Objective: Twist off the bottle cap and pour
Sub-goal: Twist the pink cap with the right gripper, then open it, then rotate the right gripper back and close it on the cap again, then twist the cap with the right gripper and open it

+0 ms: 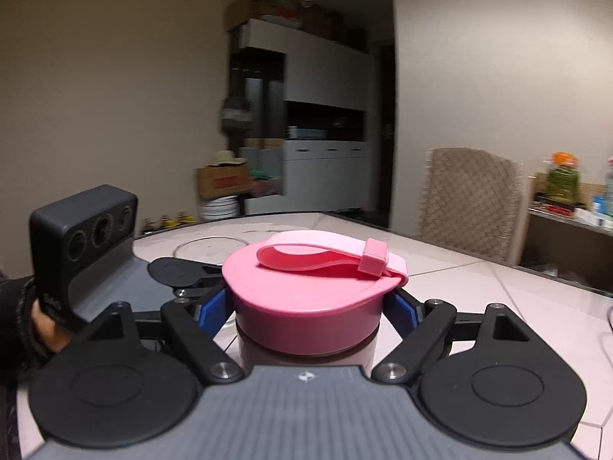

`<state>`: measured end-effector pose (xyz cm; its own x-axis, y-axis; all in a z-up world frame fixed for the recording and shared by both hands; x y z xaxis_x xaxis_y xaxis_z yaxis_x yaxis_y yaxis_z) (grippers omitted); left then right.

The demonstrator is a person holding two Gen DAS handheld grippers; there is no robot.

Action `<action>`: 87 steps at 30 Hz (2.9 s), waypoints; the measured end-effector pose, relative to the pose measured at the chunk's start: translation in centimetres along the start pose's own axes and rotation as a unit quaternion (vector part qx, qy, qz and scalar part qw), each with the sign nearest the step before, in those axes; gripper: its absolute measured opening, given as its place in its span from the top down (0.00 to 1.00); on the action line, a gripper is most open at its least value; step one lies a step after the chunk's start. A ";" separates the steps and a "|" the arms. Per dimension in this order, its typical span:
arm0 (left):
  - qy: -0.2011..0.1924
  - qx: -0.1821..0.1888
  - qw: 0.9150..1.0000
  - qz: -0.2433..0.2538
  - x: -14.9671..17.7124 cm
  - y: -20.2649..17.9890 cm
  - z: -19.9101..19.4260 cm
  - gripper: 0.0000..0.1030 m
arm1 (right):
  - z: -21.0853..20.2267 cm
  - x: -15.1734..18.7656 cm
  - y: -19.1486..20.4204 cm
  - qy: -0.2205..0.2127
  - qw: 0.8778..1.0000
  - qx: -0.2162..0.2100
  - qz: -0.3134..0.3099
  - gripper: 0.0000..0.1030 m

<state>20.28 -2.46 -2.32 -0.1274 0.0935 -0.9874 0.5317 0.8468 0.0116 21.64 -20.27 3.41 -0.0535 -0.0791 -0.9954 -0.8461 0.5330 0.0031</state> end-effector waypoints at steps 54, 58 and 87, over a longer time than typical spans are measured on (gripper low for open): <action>0.002 0.010 1.000 -0.001 0.2 0.3 -1.0 0.13 | 1.6 0.8 5.8 -0.014 0.973 0.223 0.049 0.07; 0.002 0.010 1.000 -0.001 0.3 0.3 -1.0 0.13 | 1.7 0.8 5.9 -0.014 0.971 0.235 0.050 0.11; 0.001 0.011 1.000 -0.001 0.3 0.4 -1.0 0.13 | 0.3 -0.1 1.2 0.012 0.999 0.049 0.009 0.17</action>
<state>19.63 -1.58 -2.46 -0.1313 0.0929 -0.9870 0.5492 0.8357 0.0056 20.77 -19.34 3.51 -0.0819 -0.0887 -0.9927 -0.7893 0.6139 0.0103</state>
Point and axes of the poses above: each gripper's, at about its wrist camera, not at the fingertips, and z roughly the way its jaws point, y to its left, x to its underside, the point moved 1 cm from there along z, roughly the way its jaws point, and after that the axes turned 11 degrees about -y, right-handed, at the moved point
